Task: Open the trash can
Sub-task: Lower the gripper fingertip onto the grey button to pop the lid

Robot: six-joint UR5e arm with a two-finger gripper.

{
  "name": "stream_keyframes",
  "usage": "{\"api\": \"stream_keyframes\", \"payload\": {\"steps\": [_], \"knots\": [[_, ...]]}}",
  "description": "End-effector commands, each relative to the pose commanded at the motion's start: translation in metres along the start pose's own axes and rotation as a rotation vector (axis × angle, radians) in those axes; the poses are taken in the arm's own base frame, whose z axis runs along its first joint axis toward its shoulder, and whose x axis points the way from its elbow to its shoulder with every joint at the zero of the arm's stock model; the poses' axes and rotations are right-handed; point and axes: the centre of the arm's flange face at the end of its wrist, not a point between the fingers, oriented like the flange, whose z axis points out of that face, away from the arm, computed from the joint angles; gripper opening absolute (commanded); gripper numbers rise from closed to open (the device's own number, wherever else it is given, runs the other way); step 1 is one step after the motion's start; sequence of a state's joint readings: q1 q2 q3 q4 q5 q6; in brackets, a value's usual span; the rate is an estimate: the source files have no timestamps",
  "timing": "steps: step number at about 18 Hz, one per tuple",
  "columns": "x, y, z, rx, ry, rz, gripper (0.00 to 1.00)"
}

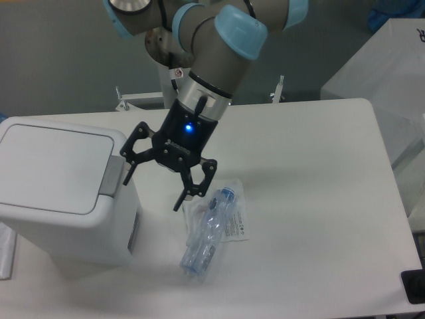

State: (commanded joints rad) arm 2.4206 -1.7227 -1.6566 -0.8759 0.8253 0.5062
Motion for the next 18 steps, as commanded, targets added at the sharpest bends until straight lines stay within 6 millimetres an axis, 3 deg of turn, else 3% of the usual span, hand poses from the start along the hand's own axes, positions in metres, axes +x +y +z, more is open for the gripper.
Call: {"api": "stream_keyframes", "payload": {"steps": [11, 18], "knots": [[0.002, 0.022, 0.013, -0.035, 0.012, -0.024, 1.0], [0.002, 0.022, 0.013, -0.035, 0.012, -0.024, 1.0]]}}
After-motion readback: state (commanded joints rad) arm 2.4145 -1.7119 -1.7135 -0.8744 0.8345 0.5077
